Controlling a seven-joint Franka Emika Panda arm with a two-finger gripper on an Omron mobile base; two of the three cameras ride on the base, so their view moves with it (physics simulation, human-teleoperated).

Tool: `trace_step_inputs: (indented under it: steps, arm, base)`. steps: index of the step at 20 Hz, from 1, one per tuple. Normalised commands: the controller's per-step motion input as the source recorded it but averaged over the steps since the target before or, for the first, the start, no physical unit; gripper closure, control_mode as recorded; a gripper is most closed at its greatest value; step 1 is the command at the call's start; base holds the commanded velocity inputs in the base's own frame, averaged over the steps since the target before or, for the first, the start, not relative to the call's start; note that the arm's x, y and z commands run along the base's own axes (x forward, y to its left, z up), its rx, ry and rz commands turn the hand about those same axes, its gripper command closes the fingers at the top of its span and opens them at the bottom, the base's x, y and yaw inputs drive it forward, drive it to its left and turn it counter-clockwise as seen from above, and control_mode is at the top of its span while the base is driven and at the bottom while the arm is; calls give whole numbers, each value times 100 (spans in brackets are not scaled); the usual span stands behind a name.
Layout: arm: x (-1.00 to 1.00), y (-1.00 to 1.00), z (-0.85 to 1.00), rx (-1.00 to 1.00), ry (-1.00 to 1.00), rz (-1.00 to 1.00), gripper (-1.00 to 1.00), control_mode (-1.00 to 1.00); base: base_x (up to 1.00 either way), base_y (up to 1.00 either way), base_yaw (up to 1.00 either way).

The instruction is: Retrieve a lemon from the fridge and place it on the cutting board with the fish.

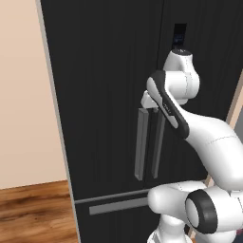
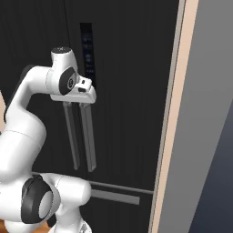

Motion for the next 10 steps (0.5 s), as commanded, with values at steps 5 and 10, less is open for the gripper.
trace_step_inputs:
  steps: [5,10]
  arm:
    - [-1,0,-10,0,3,0,-100,-100]
    - [-6,0,-20,0,1,0,-100,-100]
  base:
    - [0,0,0]
    - [0,0,0]
